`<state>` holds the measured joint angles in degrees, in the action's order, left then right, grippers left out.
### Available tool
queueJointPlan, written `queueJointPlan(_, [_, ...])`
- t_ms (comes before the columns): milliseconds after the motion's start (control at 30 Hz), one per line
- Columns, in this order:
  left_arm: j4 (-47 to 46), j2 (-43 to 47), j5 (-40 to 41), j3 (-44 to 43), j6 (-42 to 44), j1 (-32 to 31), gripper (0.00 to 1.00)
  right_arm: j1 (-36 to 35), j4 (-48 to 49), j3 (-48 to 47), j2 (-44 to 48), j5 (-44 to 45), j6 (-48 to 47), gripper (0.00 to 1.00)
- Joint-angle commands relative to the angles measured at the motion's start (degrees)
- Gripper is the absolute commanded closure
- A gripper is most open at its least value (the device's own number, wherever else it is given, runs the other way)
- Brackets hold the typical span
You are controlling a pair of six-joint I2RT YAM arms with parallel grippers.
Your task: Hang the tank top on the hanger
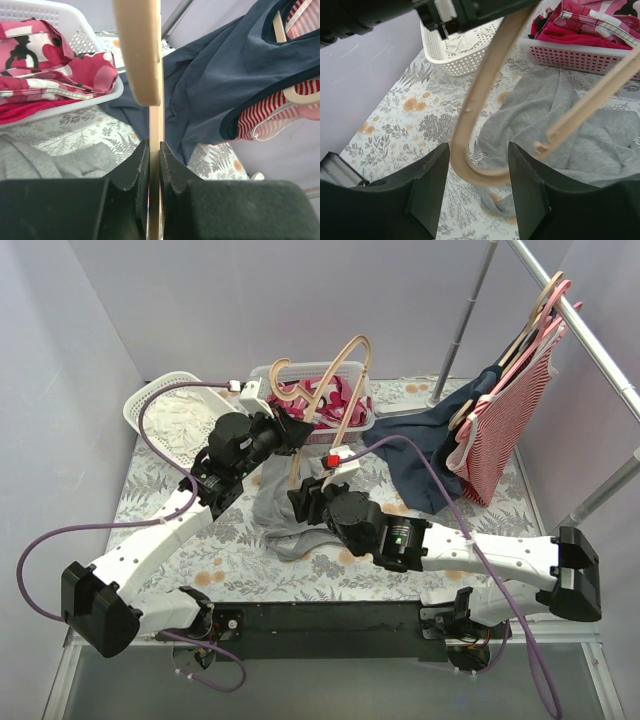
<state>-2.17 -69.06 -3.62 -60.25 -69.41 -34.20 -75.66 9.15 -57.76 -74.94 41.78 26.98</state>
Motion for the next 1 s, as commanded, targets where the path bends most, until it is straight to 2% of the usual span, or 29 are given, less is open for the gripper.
queueJointPlan(0, [8.64,6.81,1.16,-0.83,5.41,0.09,1.0,-0.37,-8.95,1.68,8.2,-2.49,2.54,0.4])
queueJointPlan(167, [22.99,20.35,-0.07,5.3,10.69,0.09,1.0,-0.28,-24.67,14.57,23.14,-3.46,12.64,0.42])
queueJointPlan(200, [27.27,23.85,-1.64,5.93,11.91,0.09,1.0,-0.28,-26.36,17.82,24.65,-3.89,14.4,0.45])
queueJointPlan(300, [40.28,30.46,-7.19,6.02,13.07,0.09,1.0,0.77,-30.05,23.46,29.23,-5.91,17.05,0.48])
queueJointPlan(333, [43.63,32.56,-7.54,6.02,12.55,0.09,1.0,4.52,-30.76,24.7,28.89,-9.05,17.22,0.48])
queueJointPlan(367, [46.1,34.5,-8.33,6.02,12.45,0.09,1.0,8.82,-30.59,25.75,28.01,-17.18,16.62,0.48])
queueJointPlan(400, [48.3,35.91,-8.86,5.76,12.8,0.09,1.0,11.12,-29.55,26.46,26.96,-20.04,15.05,0.5])
queueJointPlan(433, [49.8,36.62,-11.3,5.32,13.33,0.09,1.0,16.8,-28.58,26.38,26.08,-26.42,13.38,0.51])
queueJointPlan(467, [50.77,36.63,-17.15,4.71,14.38,-0.17,1.0,18.86,-28.05,25.68,25.46,-28.23,12.14,0.51])
queueJointPlan(500, [51.74,36.19,-19.47,3.66,14.56,-0.08,1.0,20.36,-27.87,25.24,24.85,-28.42,11.43,0.51])
queueJointPlan(800, [59.3,31.97,-18.18,-0.22,13.69,-0.43,1.0,34.07,-24.0,25.15,18.52,-40.62,7.3,0.51])
queueJointPlan(967, [60.01,31.97,-17.92,1.71,13.07,-0.61,1.0,36.99,-20.58,24.45,13.86,-42.92,6.33,0.51])
